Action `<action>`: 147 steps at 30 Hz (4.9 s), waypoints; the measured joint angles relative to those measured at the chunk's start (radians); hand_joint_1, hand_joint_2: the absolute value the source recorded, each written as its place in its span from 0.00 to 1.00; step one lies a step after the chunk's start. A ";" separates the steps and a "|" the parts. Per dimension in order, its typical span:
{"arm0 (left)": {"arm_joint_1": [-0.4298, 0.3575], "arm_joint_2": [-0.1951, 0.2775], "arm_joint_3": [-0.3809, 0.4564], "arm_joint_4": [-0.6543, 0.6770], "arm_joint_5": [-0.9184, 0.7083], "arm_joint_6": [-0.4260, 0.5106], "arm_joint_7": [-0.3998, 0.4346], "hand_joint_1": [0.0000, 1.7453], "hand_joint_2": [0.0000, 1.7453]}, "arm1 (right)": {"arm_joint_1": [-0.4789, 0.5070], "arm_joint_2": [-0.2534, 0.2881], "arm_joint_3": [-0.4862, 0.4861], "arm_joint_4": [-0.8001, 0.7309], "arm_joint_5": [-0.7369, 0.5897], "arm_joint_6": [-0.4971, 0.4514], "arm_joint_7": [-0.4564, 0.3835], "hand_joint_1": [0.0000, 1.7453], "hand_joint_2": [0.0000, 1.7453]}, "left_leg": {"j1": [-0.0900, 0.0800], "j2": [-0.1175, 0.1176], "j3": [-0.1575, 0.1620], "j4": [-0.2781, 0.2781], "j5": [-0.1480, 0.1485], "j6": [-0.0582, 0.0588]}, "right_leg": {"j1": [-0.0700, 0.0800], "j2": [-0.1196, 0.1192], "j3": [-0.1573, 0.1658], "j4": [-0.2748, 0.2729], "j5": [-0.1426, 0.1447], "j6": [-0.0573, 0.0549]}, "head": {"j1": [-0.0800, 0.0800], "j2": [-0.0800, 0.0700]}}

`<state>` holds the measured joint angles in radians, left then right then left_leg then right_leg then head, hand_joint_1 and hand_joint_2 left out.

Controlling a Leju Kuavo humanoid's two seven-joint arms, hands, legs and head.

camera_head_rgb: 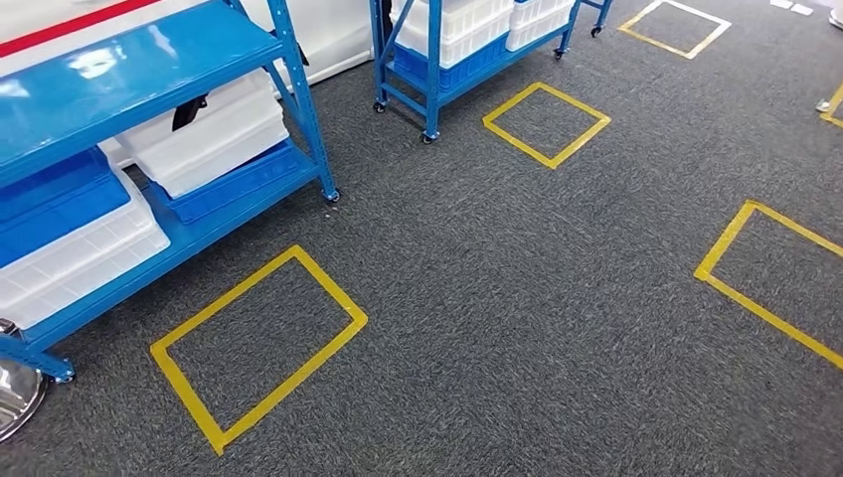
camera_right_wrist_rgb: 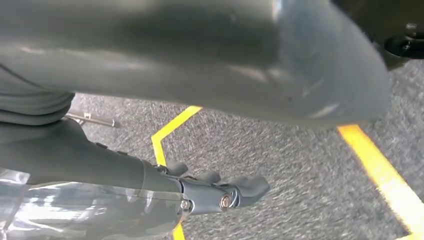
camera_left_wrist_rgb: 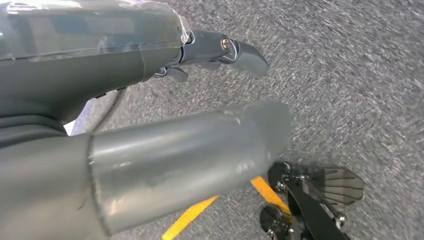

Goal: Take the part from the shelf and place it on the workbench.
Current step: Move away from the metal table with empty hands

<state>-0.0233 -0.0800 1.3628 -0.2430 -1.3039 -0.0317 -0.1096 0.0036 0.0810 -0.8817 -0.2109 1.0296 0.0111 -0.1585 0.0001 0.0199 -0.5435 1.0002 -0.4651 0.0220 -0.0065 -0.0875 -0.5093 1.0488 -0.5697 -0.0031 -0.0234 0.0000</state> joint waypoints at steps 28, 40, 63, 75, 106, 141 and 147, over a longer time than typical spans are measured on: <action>-0.002 -0.003 0.000 0.000 -0.021 0.000 0.005 0.00 0.00 | 0.003 0.003 -0.006 0.000 0.022 0.002 0.005 0.00 0.00 | -0.003 0.035 -0.006 0.017 -0.013 -0.020 | 0.000 -0.046 -0.004 -0.029 0.045 -0.007 | 0.000 0.000; -0.007 -0.006 0.001 0.000 -0.024 0.001 0.005 0.00 0.00 | 0.007 0.002 -0.017 0.000 0.037 0.001 0.005 0.00 0.00 | 0.003 -0.121 0.005 0.009 -0.001 -0.003 | -0.009 0.138 -0.056 0.017 0.070 0.000 | 0.017 0.000; -0.002 -0.007 0.007 0.000 -0.018 -0.015 -0.014 0.00 0.00 | -0.002 0.002 -0.041 0.000 0.028 0.008 0.011 0.00 0.00 | 0.010 -0.011 0.008 -0.006 0.000 0.004 | -0.009 0.070 -0.065 0.096 -0.022 0.015 | 0.015 0.000; -0.004 -0.009 0.007 0.000 -0.022 -0.018 -0.017 0.00 0.00 | 0.007 0.002 -0.051 0.000 0.030 0.014 0.019 0.00 0.00 | 0.003 -0.047 0.034 0.007 -0.041 -0.028 | -0.005 0.093 -0.048 -0.026 0.085 -0.015 | 0.019 0.000; -0.004 -0.008 0.010 0.000 -0.031 -0.019 -0.001 0.00 0.00 | 0.009 0.006 -0.063 0.000 0.041 0.026 0.020 0.00 0.00 | 0.003 -0.031 0.059 0.014 -0.069 -0.028 | -0.003 0.088 -0.061 -0.018 0.092 -0.018 | 0.017 0.000; 0.000 -0.008 0.017 0.000 -0.033 -0.021 0.015 0.00 0.00 | 0.015 0.017 -0.071 0.001 0.055 0.032 0.021 0.00 0.00 | 0.006 -0.025 -0.050 0.270 -0.169 -0.046 | -0.005 0.085 -0.019 -0.017 0.052 -0.038 | 0.016 0.000; 0.011 -0.007 0.017 0.000 -0.033 -0.021 0.015 0.00 0.00 | 0.018 0.019 -0.071 0.002 0.055 0.033 0.022 0.00 0.00 | 0.000 -0.022 -0.066 0.091 -0.022 -0.029 | -0.004 0.086 0.049 -0.017 -0.004 -0.025 | 0.016 0.000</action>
<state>-0.0124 -0.0874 1.3803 -0.2430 -1.3372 -0.0531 -0.0942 0.0213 0.1000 -0.9526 -0.2089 1.0844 0.0438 -0.1369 0.0001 -0.0017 -0.6093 1.0915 -0.4875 -0.0067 -0.0105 -0.0014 -0.4603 1.0315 -0.5736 -0.0279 -0.0072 0.0000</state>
